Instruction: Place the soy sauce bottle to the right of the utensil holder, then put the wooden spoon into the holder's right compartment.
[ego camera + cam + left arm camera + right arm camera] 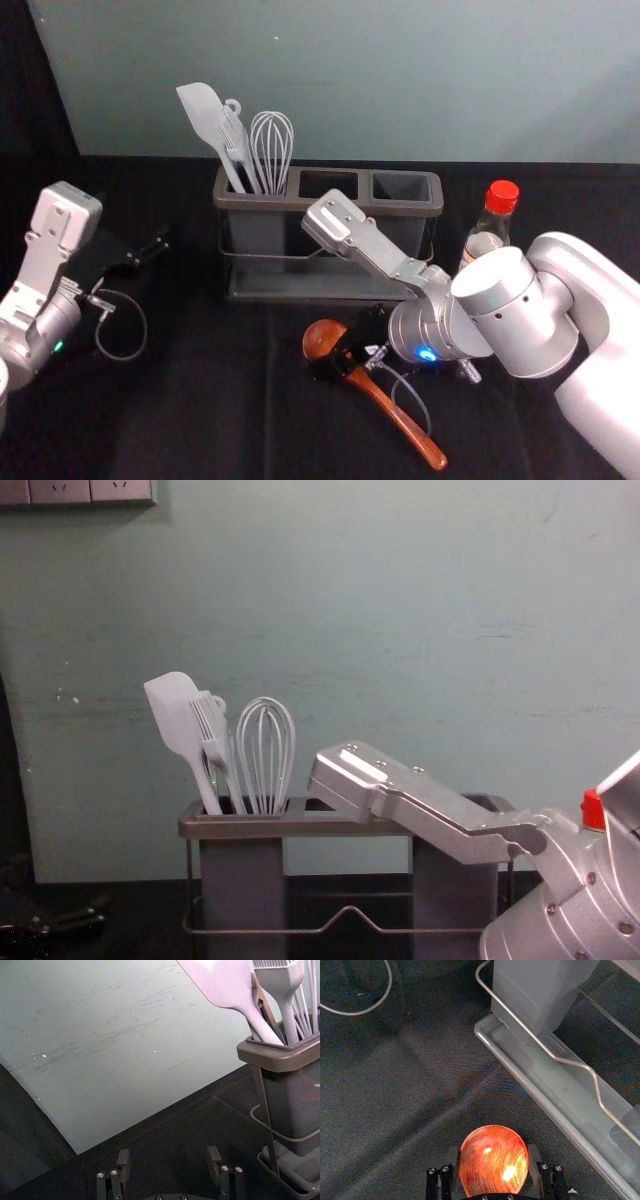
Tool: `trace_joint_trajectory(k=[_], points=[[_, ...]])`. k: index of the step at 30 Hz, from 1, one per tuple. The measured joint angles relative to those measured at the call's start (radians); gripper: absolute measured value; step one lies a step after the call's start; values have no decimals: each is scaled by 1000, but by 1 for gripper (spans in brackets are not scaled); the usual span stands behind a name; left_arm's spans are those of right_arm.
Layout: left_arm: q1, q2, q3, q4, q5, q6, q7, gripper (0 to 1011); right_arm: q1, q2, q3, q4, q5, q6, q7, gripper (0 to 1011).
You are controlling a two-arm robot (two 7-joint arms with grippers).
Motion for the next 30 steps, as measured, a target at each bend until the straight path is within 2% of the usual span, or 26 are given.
trace_joint_trajectory(k=[10,14,23,30], points=[[0,0,0,0,0,0,0,1005,0,0,0,-1,1,1,0,838],[0,0,0,0,0,0,0,1005,-20,8,13,-30,-9,-39,-8,838],[0,0,0,0,0,0,0,1005,-90,22,88,-140,-34,-147,-47,839],[0,0,0,0,0,0,0,1005,-123,31,135,-227,-48,-192,-67,838]])
